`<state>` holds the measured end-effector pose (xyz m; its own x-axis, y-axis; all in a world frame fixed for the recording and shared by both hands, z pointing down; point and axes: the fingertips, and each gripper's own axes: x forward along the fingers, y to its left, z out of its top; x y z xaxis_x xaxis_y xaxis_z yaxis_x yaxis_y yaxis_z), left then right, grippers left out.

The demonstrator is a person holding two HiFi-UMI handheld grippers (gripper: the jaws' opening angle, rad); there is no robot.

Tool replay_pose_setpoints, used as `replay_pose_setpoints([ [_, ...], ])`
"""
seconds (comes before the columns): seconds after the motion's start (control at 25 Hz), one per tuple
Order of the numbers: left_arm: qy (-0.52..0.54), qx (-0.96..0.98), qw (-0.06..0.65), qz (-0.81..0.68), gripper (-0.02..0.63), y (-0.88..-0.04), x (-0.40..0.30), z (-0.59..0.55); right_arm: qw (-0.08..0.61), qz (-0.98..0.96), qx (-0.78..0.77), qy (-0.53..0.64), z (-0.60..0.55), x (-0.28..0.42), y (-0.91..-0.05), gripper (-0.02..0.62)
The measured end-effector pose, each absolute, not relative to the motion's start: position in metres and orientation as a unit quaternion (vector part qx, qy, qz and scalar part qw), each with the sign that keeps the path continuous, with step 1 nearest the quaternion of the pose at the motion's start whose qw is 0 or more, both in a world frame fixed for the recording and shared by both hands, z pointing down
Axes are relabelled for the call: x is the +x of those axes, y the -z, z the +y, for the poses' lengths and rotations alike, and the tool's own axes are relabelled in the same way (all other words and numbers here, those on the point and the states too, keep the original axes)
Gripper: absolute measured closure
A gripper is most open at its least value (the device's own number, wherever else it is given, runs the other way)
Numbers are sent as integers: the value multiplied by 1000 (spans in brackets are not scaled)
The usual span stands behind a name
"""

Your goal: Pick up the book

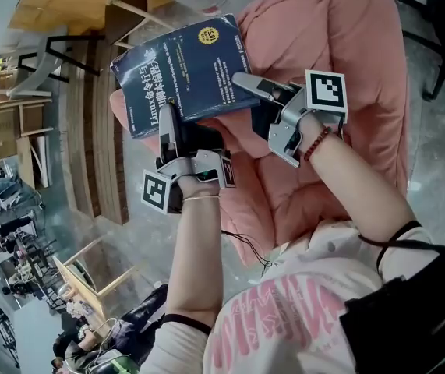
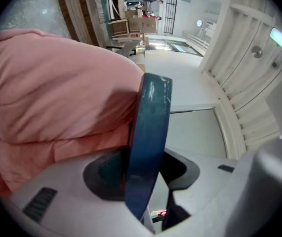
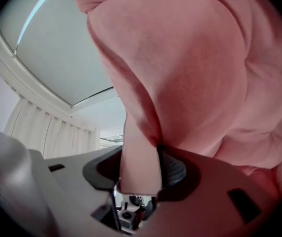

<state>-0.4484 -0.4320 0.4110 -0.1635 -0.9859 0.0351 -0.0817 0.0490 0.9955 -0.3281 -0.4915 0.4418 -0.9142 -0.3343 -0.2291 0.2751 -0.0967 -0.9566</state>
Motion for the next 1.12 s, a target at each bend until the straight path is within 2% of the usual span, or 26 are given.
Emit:
replay_pose_setpoints([
  [0.28,526,444,451,-568,416,-403,-446,-433,206,629,-58,747,-491,-321,-430,400],
  [0.52,570,414,457,-544,414,-403,-446,-430,170,702,-86,686,-484,-316,-404,416],
  [0.68,591,405,463,-522,414,-411,-444,-430,192,741,-75,639,-479,-317,-377,420],
  [1.12,614,414,464,-486,417,-415,-442,-436,188,777,-73,597,-482,-319,-361,419],
])
